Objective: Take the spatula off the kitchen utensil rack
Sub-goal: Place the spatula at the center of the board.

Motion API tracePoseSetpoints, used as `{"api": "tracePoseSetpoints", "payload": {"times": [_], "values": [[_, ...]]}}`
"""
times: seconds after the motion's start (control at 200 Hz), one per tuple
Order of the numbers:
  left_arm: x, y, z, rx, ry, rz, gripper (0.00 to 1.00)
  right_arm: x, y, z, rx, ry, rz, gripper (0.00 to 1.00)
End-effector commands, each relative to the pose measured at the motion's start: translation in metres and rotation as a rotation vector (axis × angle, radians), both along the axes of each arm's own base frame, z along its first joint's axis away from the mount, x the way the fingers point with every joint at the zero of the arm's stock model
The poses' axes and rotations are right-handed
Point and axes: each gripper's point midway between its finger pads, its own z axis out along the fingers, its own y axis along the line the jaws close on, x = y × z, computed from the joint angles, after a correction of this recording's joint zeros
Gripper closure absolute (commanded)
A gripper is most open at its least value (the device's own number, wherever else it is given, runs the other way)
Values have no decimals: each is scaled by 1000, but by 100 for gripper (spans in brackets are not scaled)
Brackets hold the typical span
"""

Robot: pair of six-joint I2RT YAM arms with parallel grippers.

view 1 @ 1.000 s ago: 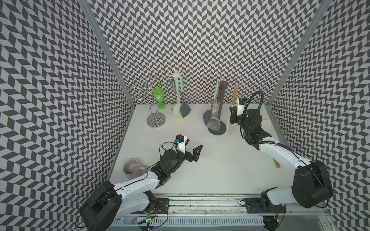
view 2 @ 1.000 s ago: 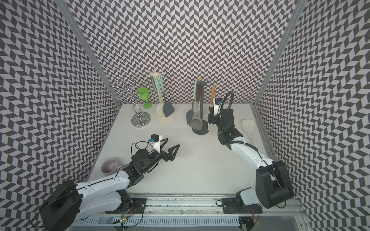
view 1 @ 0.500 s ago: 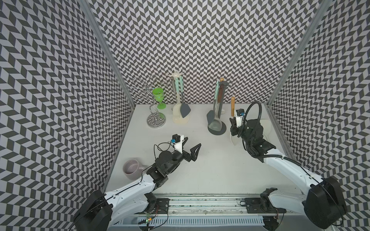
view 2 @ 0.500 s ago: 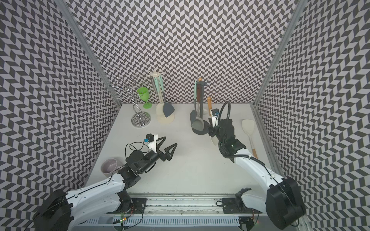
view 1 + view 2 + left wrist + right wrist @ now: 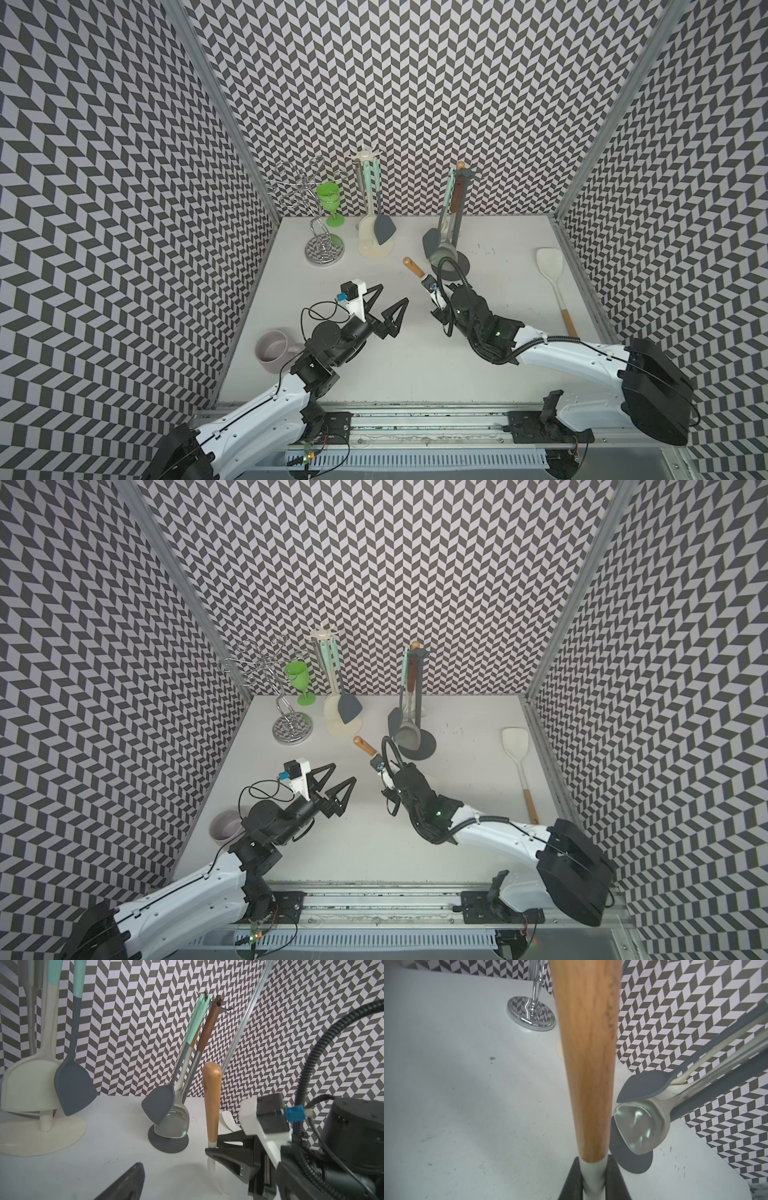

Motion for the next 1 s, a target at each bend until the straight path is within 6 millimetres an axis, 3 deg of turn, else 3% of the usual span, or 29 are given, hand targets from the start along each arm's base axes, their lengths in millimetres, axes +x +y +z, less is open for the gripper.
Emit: {"api": "tracePoseSetpoints", "payload": {"times": [0.0, 0.23, 0.386, 0.566, 0.746, 0.951, 0.991], "values": [[-2, 0, 3, -62, 23, -55, 1, 2, 4, 20, -15, -132, -50, 100], [6, 8, -5, -121, 86, -91, 9, -10, 15, 5, -57, -134, -24, 100], [11, 5, -12, -144, 131, -142, 23, -20, 24, -1, -86, -144, 5, 100], [16, 7, -17, -156, 153, -149, 33, -28, 36, -10, -125, -144, 33, 100], [20, 9, -21, -149, 166, -139, 57, -32, 48, -17, -147, -142, 41, 100], [25, 7, -28, -135, 188, -136, 100, -30, 54, -17, -126, -125, 21, 100], [26, 8, -28, -135, 190, -133, 100, -30, 54, -17, -118, -122, 20, 100]]}}
